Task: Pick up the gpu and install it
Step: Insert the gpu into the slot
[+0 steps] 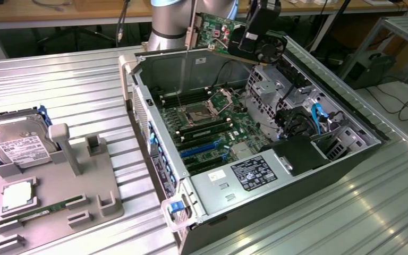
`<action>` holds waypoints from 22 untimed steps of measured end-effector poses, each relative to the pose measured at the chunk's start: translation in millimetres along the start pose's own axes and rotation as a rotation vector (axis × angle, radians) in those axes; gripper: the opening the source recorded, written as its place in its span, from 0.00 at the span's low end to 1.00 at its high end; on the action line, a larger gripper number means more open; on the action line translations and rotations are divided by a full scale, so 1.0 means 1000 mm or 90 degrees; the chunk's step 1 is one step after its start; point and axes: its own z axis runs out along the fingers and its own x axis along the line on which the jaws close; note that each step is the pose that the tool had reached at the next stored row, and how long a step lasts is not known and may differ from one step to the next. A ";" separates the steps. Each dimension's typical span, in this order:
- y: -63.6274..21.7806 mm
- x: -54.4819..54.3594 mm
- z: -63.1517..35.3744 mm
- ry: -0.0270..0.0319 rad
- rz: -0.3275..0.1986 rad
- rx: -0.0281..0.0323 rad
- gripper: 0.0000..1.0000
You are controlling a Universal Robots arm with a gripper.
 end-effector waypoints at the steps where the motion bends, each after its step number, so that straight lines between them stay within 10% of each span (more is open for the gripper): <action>1: 0.0000 0.000 0.0000 0.0002 -0.004 -0.0001 0.27; 22: 0.0000 0.000 0.0000 0.0048 -0.097 -0.0022 0.27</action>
